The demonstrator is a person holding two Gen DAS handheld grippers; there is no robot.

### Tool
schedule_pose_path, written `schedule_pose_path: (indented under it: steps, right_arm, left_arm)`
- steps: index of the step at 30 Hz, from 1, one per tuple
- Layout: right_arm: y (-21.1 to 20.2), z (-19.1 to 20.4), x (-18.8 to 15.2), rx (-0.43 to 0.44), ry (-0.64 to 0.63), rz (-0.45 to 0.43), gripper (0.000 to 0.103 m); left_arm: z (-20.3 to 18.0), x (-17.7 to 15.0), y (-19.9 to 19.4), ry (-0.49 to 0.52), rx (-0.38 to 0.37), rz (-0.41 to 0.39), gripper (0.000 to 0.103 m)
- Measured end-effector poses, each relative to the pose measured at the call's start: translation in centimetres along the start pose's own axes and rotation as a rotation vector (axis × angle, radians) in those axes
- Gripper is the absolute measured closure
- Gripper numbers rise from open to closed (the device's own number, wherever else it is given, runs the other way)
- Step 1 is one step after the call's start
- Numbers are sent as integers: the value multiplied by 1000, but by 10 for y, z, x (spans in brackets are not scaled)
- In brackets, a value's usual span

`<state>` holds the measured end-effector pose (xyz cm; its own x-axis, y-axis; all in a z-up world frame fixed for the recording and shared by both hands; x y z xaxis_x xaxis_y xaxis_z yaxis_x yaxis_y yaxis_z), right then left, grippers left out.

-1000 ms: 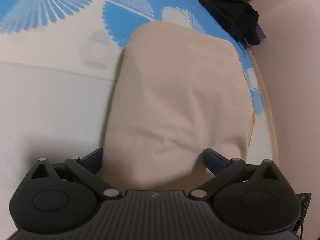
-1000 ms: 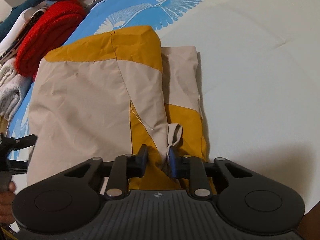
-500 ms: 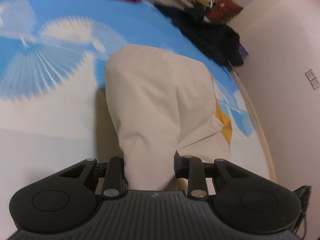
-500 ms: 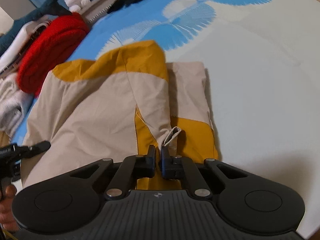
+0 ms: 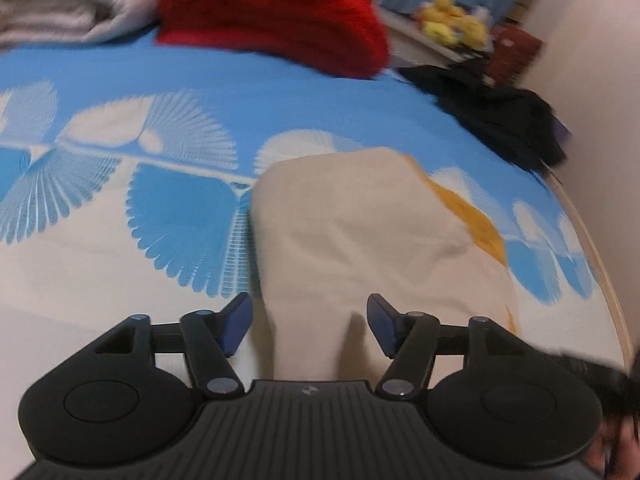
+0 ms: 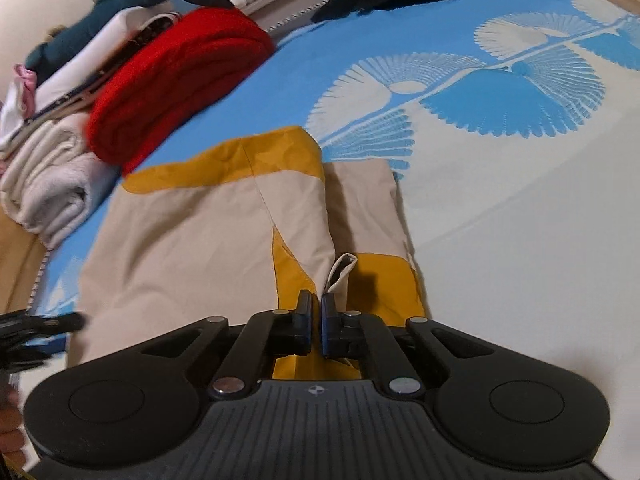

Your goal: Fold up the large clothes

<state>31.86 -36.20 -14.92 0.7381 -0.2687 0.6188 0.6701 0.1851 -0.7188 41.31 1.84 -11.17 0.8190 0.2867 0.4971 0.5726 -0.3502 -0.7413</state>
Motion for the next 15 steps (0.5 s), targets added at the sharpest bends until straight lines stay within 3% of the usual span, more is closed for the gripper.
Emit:
schedule_pose_path:
  steps: [2, 4, 5, 6, 8, 10, 12, 15]
  right_arm:
    - [-6, -3, 0, -8, 7, -5, 99]
    - [-13, -5, -2, -5, -1, -8, 99]
    - [-14, -6, -2, 4, -8, -5, 97]
    - [-17, -7, -2, 5, -20, -2, 94]
    - [-24, -10, -1, -16, -31, -1, 94]
    - [-34, -14, -4, 19, -15, 16, 85]
    - [-41, -16, -13, 79, -8, 82, 54]
    - [-48, -12, -33, 116, -62, 181, 50]
  left_arm:
    - [-16, -26, -14, 80, -81, 79, 35]
    - [-33, -57, -15, 200, -101, 165, 35]
    - [-39, -77, -8, 282, -63, 213, 32]
    - [-43, -99, 1, 394, 11, 242, 21]
    - [-42, -125, 10, 545, 137, 218, 8]
    - [-37, -122, 2, 492, 150, 223, 6]
    - [-25, -113, -9, 337, 130, 240, 2]
    - [4, -122, -3, 134, 150, 307, 0]
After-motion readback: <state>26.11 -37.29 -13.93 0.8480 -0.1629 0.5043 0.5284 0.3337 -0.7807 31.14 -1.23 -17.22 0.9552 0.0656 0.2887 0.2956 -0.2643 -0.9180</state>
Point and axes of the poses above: each gripper's, at about its wrist camera, not at the fingertips, and y roughly the way its jaws point, z to its left, x to its top, the point moved 4 cm from there along y, roughly the way its jaws point, and after that the axes turned 15 degrees about -y, right-handed, at the moved point
